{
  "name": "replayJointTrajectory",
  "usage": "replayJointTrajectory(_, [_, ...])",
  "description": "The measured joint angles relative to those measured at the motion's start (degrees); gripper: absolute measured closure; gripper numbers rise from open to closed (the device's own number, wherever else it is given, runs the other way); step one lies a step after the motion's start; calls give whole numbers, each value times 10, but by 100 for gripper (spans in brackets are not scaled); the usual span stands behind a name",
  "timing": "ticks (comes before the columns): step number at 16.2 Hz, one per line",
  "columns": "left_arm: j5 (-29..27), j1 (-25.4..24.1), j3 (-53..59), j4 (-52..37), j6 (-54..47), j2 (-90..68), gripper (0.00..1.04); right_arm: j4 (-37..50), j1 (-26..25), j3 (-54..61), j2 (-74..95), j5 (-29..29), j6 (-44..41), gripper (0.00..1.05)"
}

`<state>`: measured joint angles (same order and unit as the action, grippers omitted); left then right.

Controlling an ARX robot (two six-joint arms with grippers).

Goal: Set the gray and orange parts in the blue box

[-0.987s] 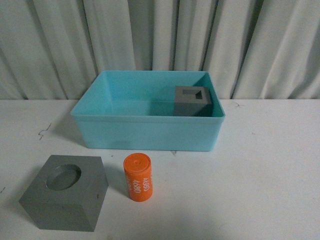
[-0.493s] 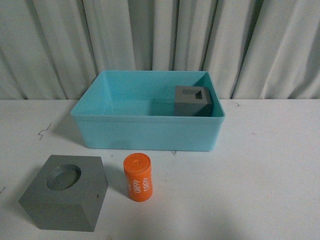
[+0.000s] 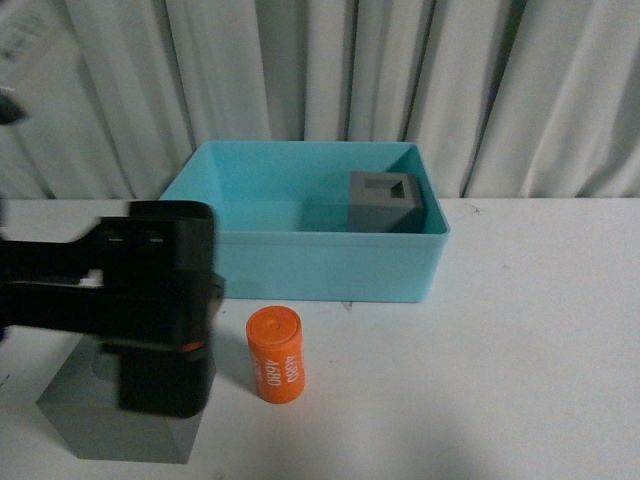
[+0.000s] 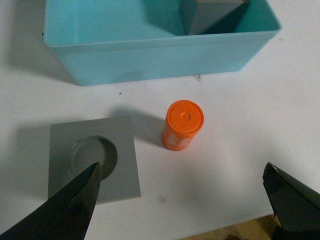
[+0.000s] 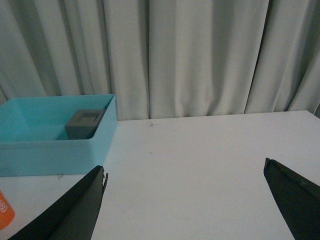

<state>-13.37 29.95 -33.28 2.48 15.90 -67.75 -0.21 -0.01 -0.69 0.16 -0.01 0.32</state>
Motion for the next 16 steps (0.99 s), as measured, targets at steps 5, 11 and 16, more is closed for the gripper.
replayJointTrajectory(5, [-32, -56, -52, -84, -69, -164, 7, 0, 0, 0, 0, 0, 0, 6])
replayJointTrajectory(11, [1, -166, -1, -86, -143, -153, 7, 0, 0, 0, 0, 0, 0, 6])
replayJointTrajectory(16, [25, -188, 10, -105, -174, -171, 7, 0, 0, 0, 0, 0, 0, 6])
